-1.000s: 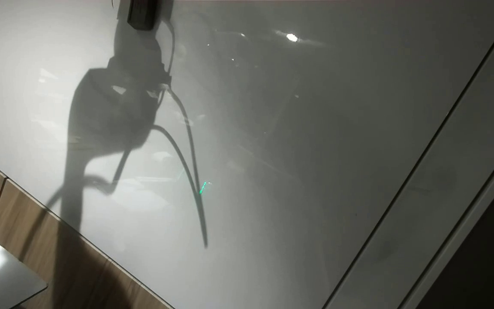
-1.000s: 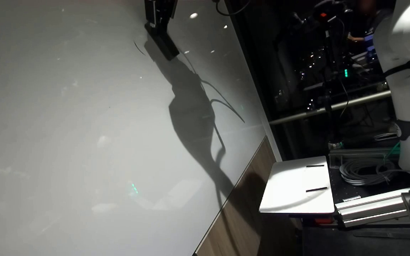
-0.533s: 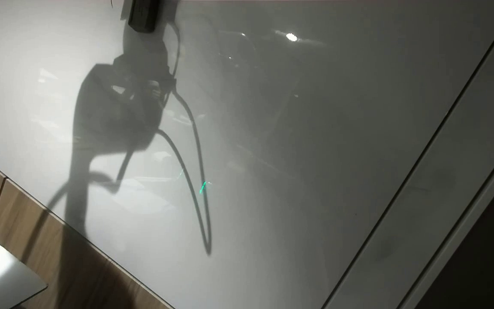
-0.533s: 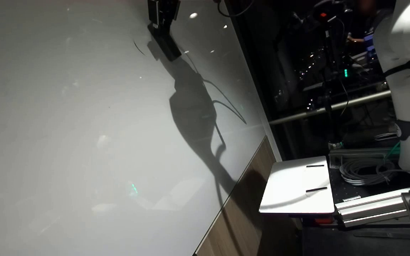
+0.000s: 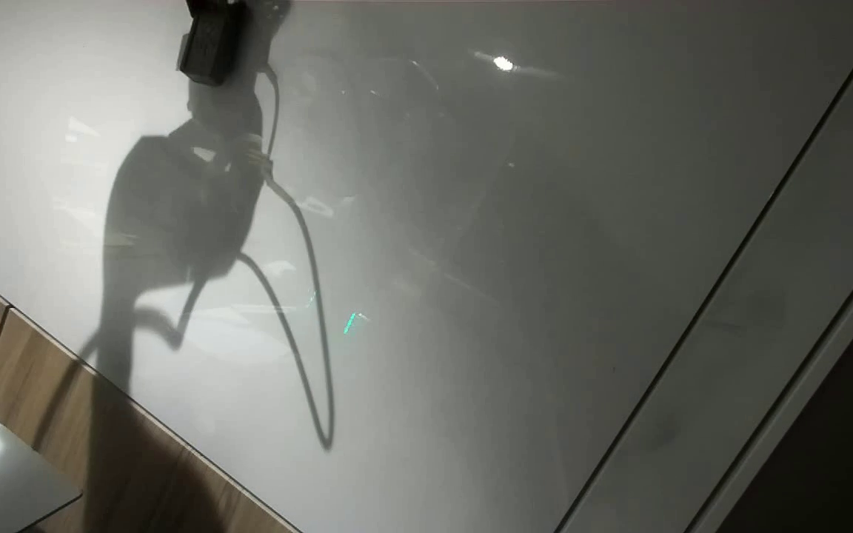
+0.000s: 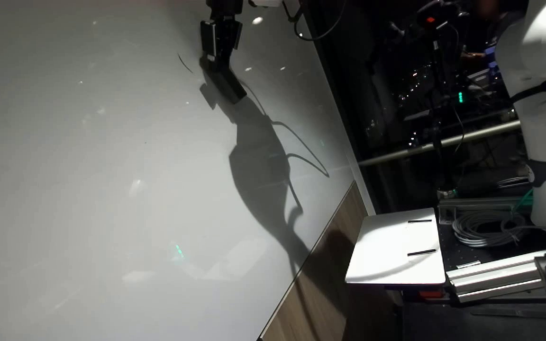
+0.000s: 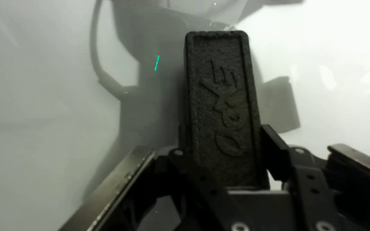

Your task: Erase the drawing on the white board

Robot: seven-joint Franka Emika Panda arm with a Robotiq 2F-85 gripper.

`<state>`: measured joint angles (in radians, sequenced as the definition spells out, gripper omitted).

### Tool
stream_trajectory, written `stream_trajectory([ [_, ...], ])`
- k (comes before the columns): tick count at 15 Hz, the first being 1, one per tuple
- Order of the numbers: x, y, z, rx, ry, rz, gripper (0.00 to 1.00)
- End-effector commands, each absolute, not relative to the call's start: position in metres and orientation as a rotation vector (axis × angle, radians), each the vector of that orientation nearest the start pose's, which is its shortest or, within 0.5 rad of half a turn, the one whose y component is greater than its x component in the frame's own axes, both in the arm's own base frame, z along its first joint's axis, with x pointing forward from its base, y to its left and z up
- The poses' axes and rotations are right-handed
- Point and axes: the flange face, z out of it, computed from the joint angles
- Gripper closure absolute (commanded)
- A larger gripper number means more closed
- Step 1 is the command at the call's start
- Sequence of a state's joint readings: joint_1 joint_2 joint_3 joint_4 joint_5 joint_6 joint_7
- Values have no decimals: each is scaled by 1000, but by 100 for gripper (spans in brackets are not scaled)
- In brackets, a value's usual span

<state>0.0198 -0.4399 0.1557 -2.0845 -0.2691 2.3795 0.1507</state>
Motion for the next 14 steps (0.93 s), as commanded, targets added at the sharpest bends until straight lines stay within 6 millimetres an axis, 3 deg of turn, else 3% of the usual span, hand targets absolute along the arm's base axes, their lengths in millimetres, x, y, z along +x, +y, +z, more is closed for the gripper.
stream_trajectory([
  [1, 455, 116, 671, -3051, -320, -1231, 70],
  [9, 462, 136, 658, -3040, -378, -1225, 70],
  [14, 457, 159, 663, -3022, -432, -1246, 70],
])
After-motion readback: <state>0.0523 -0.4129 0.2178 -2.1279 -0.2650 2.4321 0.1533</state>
